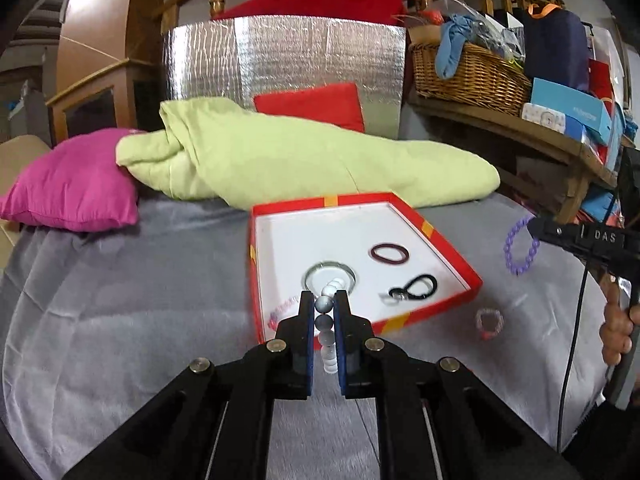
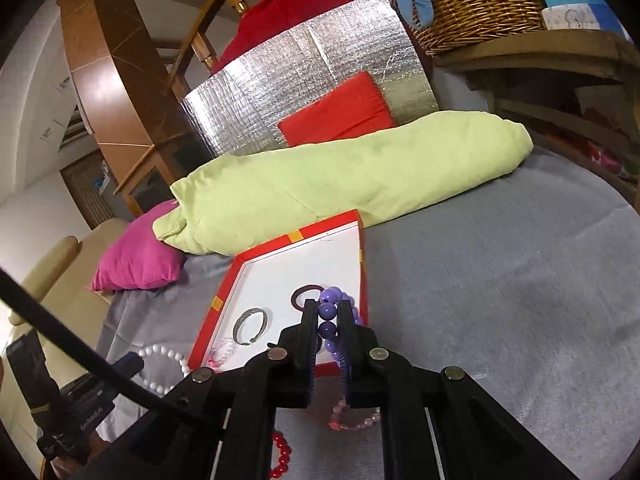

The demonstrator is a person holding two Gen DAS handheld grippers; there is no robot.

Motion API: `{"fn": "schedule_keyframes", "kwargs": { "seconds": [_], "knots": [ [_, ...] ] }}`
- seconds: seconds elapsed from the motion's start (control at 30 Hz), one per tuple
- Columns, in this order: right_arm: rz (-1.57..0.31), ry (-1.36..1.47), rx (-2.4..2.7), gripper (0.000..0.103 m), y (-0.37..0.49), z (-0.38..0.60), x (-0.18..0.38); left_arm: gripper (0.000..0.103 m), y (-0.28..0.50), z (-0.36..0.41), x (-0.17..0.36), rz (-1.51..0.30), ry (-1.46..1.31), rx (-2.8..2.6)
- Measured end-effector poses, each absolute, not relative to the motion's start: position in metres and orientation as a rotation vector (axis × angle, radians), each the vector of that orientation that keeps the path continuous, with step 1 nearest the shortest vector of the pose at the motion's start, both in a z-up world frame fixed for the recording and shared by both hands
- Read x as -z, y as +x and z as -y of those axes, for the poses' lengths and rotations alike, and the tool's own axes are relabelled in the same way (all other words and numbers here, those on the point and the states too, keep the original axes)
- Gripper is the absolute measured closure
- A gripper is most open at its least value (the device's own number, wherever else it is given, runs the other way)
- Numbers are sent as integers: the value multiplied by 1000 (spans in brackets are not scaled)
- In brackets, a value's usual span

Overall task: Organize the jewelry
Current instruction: 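Carry the pearl and purple bracelets over the red box with both tools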

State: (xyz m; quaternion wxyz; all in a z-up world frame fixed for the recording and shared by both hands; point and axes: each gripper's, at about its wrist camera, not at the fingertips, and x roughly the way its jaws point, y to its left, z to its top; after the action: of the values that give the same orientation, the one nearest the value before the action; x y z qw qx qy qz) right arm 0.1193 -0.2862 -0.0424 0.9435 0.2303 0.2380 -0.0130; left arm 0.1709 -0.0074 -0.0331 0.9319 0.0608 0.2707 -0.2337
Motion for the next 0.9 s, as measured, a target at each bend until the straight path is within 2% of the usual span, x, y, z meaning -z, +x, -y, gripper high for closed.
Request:
{"fn": "schedule_keyframes", "kwargs": {
  "seconds": [0.9],
  "knots": [
    [-520,475,-6,93,143,261,52,93,176,41,36,-573,129,520]
  ]
}}
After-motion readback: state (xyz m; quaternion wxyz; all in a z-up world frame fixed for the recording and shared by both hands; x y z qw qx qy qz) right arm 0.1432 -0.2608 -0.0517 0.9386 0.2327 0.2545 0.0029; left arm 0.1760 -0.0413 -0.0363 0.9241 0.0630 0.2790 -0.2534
